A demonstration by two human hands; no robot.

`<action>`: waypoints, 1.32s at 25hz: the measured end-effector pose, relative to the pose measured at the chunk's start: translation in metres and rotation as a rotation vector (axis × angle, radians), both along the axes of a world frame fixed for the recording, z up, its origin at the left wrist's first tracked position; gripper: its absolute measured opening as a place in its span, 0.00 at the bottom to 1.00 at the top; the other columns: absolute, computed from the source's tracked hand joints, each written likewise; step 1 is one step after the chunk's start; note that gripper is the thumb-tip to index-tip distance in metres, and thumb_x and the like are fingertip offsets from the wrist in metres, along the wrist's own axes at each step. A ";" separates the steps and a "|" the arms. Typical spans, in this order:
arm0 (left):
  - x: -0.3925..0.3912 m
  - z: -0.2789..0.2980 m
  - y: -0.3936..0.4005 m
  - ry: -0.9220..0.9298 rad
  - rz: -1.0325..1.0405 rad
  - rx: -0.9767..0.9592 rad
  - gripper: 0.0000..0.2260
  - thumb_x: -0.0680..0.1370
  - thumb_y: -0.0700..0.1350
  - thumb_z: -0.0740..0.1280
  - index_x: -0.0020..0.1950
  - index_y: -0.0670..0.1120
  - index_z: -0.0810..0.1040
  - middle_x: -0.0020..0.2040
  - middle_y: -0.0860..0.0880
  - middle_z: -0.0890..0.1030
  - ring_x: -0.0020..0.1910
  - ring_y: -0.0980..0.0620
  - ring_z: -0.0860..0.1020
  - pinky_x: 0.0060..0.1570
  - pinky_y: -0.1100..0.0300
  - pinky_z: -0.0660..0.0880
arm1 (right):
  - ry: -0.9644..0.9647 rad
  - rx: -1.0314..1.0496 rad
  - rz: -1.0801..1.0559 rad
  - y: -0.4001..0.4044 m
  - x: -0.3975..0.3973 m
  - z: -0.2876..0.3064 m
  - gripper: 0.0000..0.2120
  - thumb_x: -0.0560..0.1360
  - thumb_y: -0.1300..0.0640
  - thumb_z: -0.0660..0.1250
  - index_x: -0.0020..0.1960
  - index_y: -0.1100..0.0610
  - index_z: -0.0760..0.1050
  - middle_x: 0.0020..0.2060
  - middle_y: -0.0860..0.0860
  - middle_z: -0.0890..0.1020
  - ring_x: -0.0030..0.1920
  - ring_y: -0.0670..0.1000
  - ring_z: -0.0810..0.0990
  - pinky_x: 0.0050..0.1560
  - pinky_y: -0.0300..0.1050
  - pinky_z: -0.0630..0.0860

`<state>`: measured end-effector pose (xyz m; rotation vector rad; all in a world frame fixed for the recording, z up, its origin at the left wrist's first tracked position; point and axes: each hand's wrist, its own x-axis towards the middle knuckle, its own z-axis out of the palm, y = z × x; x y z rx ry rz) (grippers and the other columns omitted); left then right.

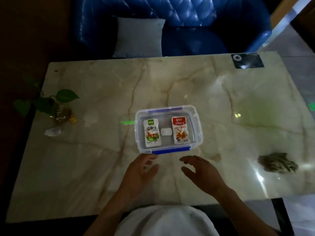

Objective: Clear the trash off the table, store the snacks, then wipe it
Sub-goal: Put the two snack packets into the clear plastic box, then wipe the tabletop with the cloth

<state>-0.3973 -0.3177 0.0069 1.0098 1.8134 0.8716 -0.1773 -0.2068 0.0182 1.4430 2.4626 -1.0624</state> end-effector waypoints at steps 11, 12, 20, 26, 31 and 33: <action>0.041 -0.032 0.010 0.314 -0.877 -0.375 0.23 0.71 0.67 0.62 0.63 0.60 0.72 0.61 0.59 0.76 0.56 0.59 0.76 0.55 0.60 0.74 | -0.196 -0.248 -0.185 -0.067 0.104 -0.023 0.19 0.77 0.42 0.62 0.67 0.38 0.67 0.61 0.45 0.78 0.58 0.47 0.79 0.57 0.44 0.76; 0.052 -0.031 0.017 0.331 -0.920 -0.383 0.23 0.71 0.67 0.62 0.63 0.60 0.72 0.62 0.58 0.76 0.56 0.58 0.76 0.55 0.60 0.74 | -0.193 -0.250 -0.220 -0.070 0.116 -0.022 0.18 0.77 0.42 0.62 0.67 0.39 0.67 0.61 0.46 0.78 0.58 0.47 0.79 0.57 0.44 0.76; 0.196 -0.014 0.083 0.514 -1.199 -0.339 0.23 0.73 0.64 0.63 0.66 0.58 0.71 0.65 0.55 0.75 0.59 0.54 0.77 0.51 0.61 0.70 | -0.182 -0.226 -0.419 -0.084 0.262 -0.023 0.22 0.78 0.45 0.61 0.71 0.41 0.65 0.66 0.47 0.78 0.62 0.51 0.78 0.59 0.47 0.76; 0.312 -0.003 0.125 0.667 -1.375 -0.190 0.23 0.73 0.64 0.62 0.66 0.57 0.71 0.65 0.52 0.76 0.59 0.51 0.77 0.53 0.56 0.73 | -0.153 -0.183 -0.550 -0.095 0.367 -0.020 0.22 0.77 0.44 0.61 0.70 0.41 0.65 0.66 0.46 0.76 0.62 0.50 0.77 0.61 0.48 0.76; 0.391 -0.008 0.151 0.689 -1.501 -0.138 0.22 0.73 0.64 0.62 0.64 0.56 0.72 0.64 0.53 0.76 0.59 0.51 0.77 0.49 0.60 0.69 | -0.120 -0.184 -0.692 -0.118 0.420 -0.019 0.22 0.78 0.46 0.60 0.71 0.42 0.65 0.66 0.47 0.75 0.62 0.49 0.77 0.60 0.44 0.75; 0.420 -0.009 0.160 0.674 -1.552 -0.122 0.21 0.73 0.64 0.62 0.61 0.56 0.74 0.63 0.53 0.77 0.57 0.52 0.77 0.49 0.60 0.70 | -0.106 -0.182 -0.762 -0.127 0.437 -0.020 0.21 0.78 0.46 0.61 0.71 0.43 0.66 0.66 0.47 0.76 0.61 0.49 0.78 0.59 0.44 0.75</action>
